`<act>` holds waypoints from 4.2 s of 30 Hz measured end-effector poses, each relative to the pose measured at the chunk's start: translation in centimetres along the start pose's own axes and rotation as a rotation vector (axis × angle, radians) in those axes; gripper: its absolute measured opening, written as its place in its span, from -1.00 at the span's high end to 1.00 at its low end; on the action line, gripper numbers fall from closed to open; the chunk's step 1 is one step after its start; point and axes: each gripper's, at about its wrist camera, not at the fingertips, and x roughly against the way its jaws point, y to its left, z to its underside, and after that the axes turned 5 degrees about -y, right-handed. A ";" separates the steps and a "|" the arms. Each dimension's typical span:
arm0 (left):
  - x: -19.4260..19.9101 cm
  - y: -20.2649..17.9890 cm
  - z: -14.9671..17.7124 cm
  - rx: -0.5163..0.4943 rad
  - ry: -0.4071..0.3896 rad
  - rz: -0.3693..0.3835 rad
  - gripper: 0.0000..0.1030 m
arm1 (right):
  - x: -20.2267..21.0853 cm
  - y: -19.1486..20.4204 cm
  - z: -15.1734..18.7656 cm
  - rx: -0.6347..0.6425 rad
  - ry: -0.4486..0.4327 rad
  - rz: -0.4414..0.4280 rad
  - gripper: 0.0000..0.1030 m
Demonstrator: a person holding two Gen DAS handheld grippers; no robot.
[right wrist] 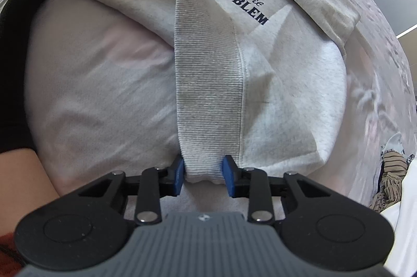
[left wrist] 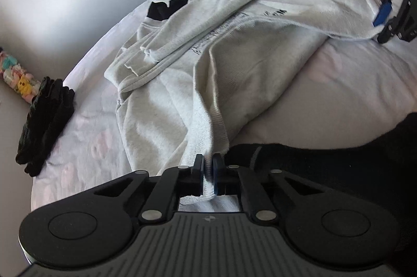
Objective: Fold clothes
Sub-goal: 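Lift the sweatshirt by the hem with both grippers and fold it over, then lower the hem onto the sweatshirt and open both grippers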
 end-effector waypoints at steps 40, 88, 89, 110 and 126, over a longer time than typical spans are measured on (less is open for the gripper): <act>19.1 12.5 -0.2 0.647 -0.577 -0.117 0.92 | 24.4 -4.2 4.5 -0.220 -0.577 0.564 0.78; -1.2 19.8 -10.7 0.350 -0.293 -0.134 0.92 | 13.0 -15.6 -9.6 -0.142 -0.554 0.498 0.77; -2.8 19.9 -11.0 0.347 -0.277 -0.130 0.91 | 11.4 -16.2 -10.4 -0.141 -0.538 0.489 0.77; -24.4 19.1 -8.0 0.371 0.036 -0.033 0.91 | -13.9 -21.2 -16.7 -0.224 -0.261 0.261 0.76; -15.4 21.0 -6.6 0.618 0.038 -0.059 -0.07 | -6.1 -23.7 -12.2 -0.557 -0.320 0.230 0.22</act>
